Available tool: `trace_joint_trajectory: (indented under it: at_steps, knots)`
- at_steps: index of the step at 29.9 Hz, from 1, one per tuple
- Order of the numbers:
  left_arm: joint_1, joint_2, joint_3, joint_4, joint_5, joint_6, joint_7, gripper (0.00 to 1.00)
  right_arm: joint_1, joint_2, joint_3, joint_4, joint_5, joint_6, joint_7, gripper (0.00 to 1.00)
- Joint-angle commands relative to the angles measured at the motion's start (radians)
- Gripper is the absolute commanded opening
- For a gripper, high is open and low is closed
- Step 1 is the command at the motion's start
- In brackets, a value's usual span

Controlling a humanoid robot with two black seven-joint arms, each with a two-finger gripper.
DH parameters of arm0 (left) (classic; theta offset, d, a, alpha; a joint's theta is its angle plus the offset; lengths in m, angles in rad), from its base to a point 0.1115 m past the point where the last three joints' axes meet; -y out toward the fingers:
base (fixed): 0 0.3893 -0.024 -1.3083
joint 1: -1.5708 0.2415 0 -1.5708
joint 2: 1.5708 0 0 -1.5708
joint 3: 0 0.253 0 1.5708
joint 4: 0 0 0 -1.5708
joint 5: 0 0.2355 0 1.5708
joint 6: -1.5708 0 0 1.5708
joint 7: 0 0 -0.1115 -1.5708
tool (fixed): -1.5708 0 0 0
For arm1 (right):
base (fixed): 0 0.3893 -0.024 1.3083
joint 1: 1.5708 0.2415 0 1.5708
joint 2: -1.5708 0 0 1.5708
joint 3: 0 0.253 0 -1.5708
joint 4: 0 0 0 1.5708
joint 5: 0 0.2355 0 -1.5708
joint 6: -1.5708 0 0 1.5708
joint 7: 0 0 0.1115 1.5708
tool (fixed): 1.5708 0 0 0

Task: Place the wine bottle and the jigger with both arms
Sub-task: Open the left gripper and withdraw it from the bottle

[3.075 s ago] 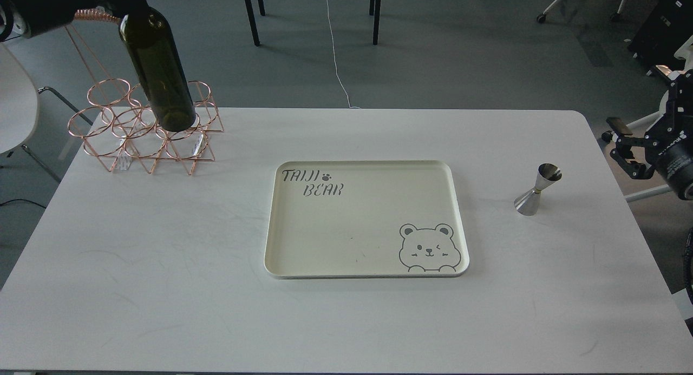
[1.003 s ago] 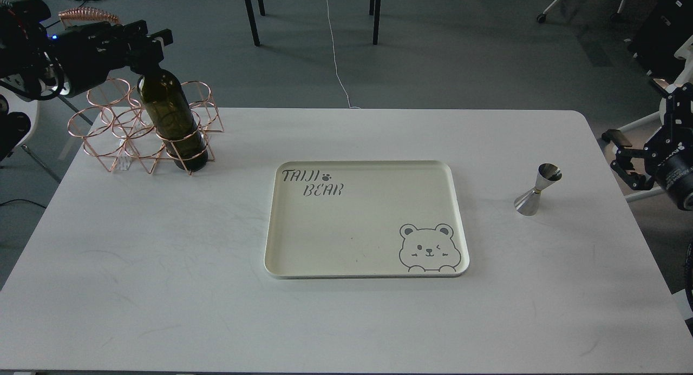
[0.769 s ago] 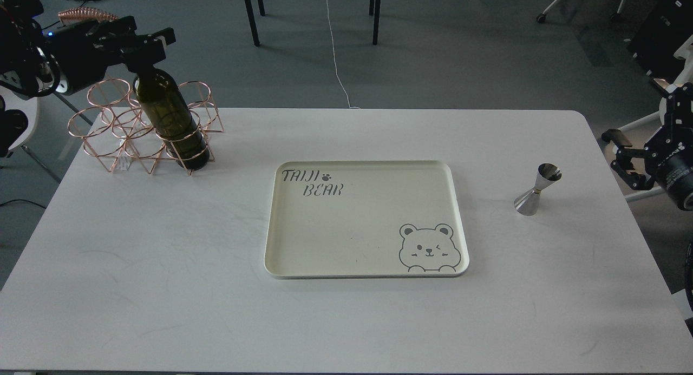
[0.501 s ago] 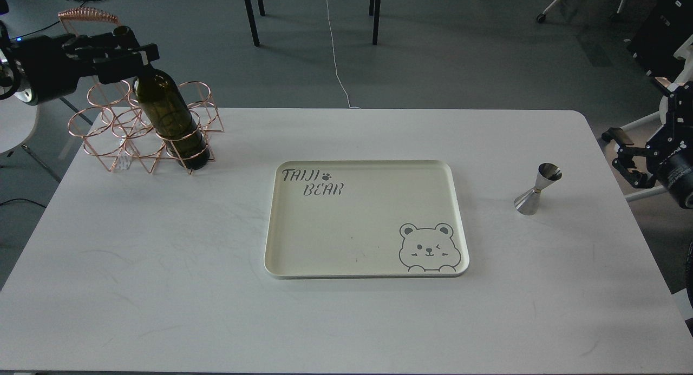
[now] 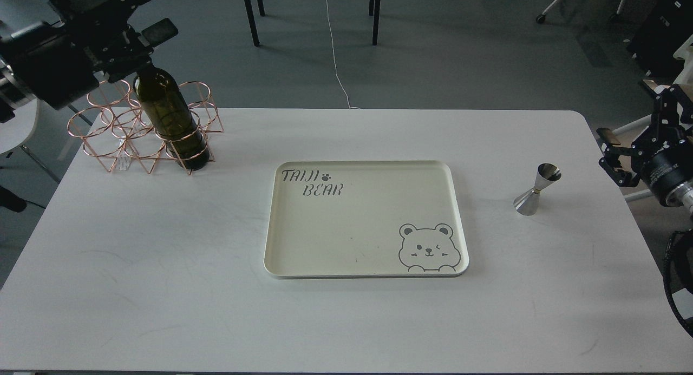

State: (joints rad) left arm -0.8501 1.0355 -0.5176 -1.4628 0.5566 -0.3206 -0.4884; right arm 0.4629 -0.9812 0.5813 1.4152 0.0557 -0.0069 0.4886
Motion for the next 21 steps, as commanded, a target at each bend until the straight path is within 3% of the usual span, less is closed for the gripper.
trace_joint_trajectory:
  at_steps: [1,6,9,13,21]
  knots:
    - [0.069,-0.129,-0.047,0.007,-0.049,0.011,0.000,0.98,0.013,0.036,0.000,-0.012,0.000,0.008,0.000,0.99]
    - [0.320,-0.345,-0.301,0.018,-0.044,0.011,0.000,0.98,0.011,0.038,-0.001,-0.015,-0.002,0.065,0.000,0.99]
    - [0.460,-0.484,-0.439,0.044,-0.041,0.011,0.083,0.98,0.011,0.036,-0.005,-0.015,-0.029,0.102,0.000,0.99]
    - [0.552,-0.577,-0.481,0.091,-0.034,0.024,0.113,0.98,0.005,0.035,-0.006,-0.013,-0.114,0.126,0.000,0.99]
    - [0.637,-0.618,-0.490,0.133,0.035,0.029,0.131,0.98,-0.012,0.039,-0.009,-0.015,-0.163,0.133,0.000,0.99]
